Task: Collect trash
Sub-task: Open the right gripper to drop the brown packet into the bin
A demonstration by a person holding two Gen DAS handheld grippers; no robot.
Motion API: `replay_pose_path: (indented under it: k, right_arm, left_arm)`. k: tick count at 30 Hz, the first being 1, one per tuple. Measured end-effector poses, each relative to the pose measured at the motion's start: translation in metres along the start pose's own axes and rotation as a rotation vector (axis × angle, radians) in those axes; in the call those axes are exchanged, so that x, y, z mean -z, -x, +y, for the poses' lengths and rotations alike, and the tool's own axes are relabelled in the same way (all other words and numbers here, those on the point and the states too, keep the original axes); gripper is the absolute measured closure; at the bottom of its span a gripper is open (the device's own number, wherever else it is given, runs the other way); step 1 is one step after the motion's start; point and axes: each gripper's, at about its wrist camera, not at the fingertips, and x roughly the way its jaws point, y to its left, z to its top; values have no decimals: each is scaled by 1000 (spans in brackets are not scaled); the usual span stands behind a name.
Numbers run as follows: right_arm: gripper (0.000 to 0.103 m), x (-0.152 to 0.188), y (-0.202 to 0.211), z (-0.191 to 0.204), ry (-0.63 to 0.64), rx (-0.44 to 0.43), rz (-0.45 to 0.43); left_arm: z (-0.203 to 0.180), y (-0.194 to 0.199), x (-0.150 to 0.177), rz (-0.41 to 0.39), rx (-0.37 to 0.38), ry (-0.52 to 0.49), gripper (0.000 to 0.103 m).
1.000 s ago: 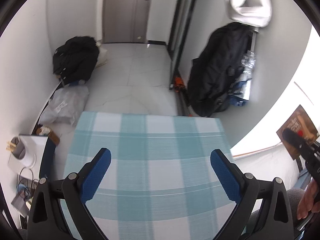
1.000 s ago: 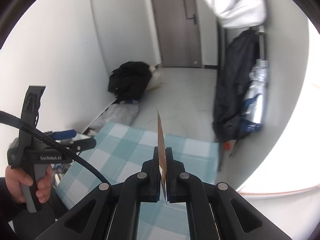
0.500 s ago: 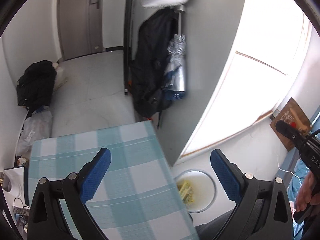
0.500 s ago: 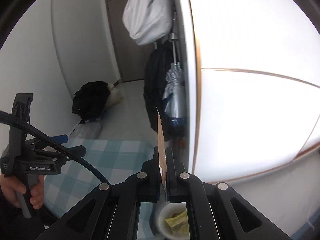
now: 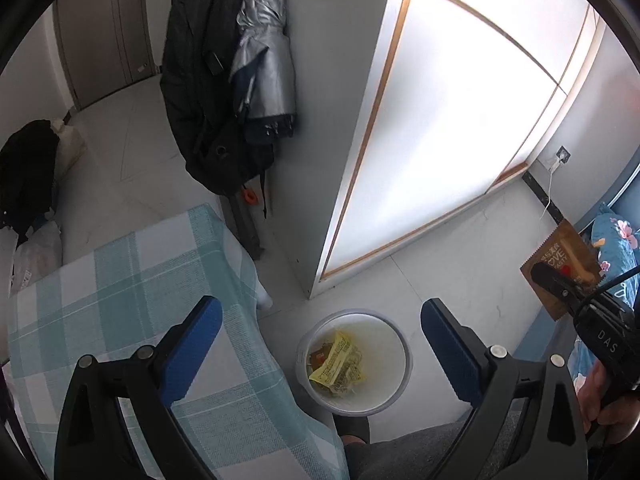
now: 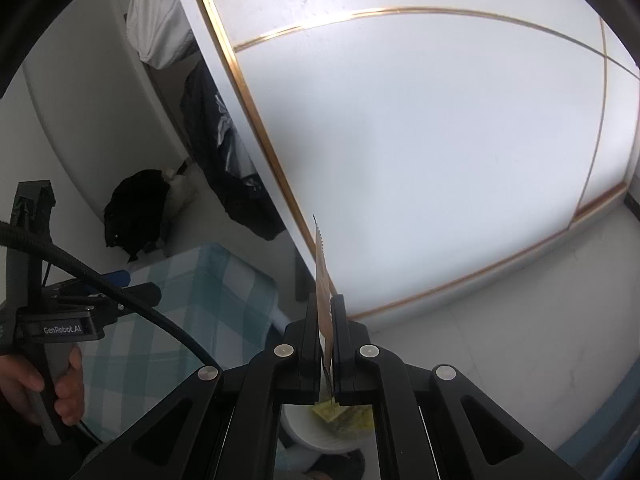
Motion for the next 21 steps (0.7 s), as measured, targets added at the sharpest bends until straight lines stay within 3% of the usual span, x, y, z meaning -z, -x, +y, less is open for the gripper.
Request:
replay_pose_path:
  k: [12, 21]
  right_arm:
    - [100, 58, -93, -40, -144, -15, 217]
    - [100, 102, -165, -45, -218, -89, 417]
  left_arm:
    - [-19, -90, 8, 238, 28, -15, 5]
    - [-20, -128, 18, 362, 14, -33, 5]
